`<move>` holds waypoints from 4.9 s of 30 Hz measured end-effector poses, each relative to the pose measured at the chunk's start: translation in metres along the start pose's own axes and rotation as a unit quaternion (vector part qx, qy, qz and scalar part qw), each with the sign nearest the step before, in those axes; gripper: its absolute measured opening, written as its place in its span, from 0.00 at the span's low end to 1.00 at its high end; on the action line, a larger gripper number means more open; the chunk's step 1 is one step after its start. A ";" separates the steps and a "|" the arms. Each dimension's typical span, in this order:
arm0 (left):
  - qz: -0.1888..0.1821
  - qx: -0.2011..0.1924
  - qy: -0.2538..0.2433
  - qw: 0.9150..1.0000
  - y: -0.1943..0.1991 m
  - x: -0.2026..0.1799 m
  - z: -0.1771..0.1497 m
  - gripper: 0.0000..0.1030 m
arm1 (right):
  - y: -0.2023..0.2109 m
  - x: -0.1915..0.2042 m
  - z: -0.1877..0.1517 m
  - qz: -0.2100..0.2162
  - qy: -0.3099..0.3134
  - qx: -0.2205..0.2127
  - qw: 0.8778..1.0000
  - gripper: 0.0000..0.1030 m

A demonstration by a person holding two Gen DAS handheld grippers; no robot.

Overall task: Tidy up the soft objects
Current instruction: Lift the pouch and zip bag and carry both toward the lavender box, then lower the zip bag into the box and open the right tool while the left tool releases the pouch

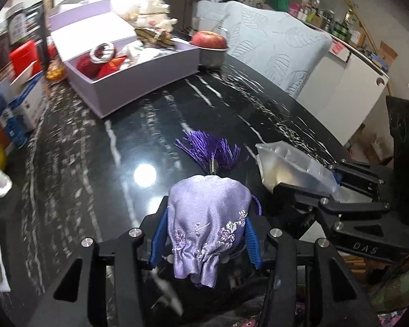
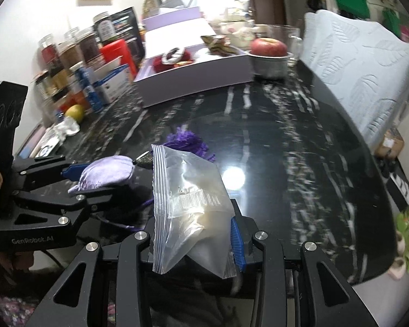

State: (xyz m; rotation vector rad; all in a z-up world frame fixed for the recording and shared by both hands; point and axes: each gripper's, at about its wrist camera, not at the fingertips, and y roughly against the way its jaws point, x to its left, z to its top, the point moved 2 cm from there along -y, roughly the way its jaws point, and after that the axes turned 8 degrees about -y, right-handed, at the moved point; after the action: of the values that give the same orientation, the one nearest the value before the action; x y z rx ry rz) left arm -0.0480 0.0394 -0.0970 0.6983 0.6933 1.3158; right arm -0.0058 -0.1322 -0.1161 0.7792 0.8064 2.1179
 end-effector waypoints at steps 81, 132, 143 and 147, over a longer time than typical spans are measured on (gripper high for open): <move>0.108 -0.179 -0.053 0.976 0.022 0.169 0.259 0.47 | -0.041 0.090 0.308 0.077 0.148 -0.150 0.975 0.36; 0.078 0.037 0.003 0.996 -0.139 0.195 0.189 0.47 | -0.190 0.037 0.253 0.043 0.088 0.022 0.995 0.38; 0.091 0.036 0.011 0.995 -0.141 0.198 0.190 0.47 | -0.189 0.041 0.252 0.028 0.107 0.027 0.994 0.57; 0.091 0.036 0.013 0.995 -0.140 0.196 0.190 0.47 | -0.184 0.038 0.250 0.021 0.101 0.032 0.994 0.60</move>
State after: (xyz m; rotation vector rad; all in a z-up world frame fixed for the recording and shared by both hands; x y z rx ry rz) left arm 0.2099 0.2056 -0.1010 0.8203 0.7140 1.4736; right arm 0.2297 0.0709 -0.0864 0.6262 0.9754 2.2439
